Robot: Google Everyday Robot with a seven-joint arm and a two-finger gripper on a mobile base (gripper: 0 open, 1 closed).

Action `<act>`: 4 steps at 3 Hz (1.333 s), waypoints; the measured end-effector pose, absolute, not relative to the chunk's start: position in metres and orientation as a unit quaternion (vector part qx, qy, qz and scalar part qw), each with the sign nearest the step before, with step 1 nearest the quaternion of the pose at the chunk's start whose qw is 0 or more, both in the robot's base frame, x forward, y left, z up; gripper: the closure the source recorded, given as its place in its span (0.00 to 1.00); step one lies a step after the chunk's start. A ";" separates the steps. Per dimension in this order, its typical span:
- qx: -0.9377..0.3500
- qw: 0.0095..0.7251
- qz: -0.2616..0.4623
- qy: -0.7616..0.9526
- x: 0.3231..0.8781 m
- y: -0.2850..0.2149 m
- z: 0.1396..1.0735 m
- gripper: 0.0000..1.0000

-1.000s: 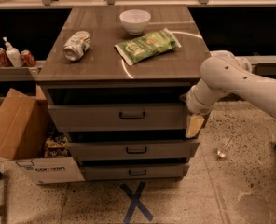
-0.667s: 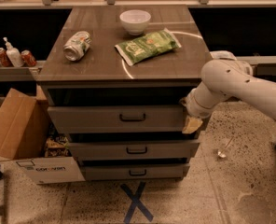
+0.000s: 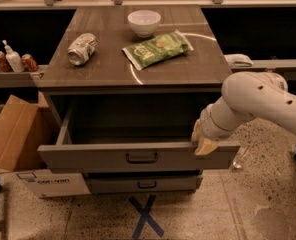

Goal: Open top drawer

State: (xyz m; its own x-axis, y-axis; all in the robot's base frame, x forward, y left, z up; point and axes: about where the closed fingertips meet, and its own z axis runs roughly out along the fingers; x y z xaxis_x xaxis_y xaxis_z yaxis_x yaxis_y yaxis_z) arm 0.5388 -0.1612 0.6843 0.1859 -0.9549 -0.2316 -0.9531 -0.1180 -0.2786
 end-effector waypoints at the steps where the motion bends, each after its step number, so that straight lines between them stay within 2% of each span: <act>1: -0.752 0.192 -0.001 0.631 0.520 -0.158 0.697 1.00; 2: -0.752 0.192 -0.001 0.630 0.520 -0.158 0.696 0.82; 4: -0.754 0.191 0.000 0.629 0.519 -0.157 0.695 0.34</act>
Offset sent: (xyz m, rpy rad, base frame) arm -0.0184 0.0027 0.0127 0.0119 -0.0112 0.0170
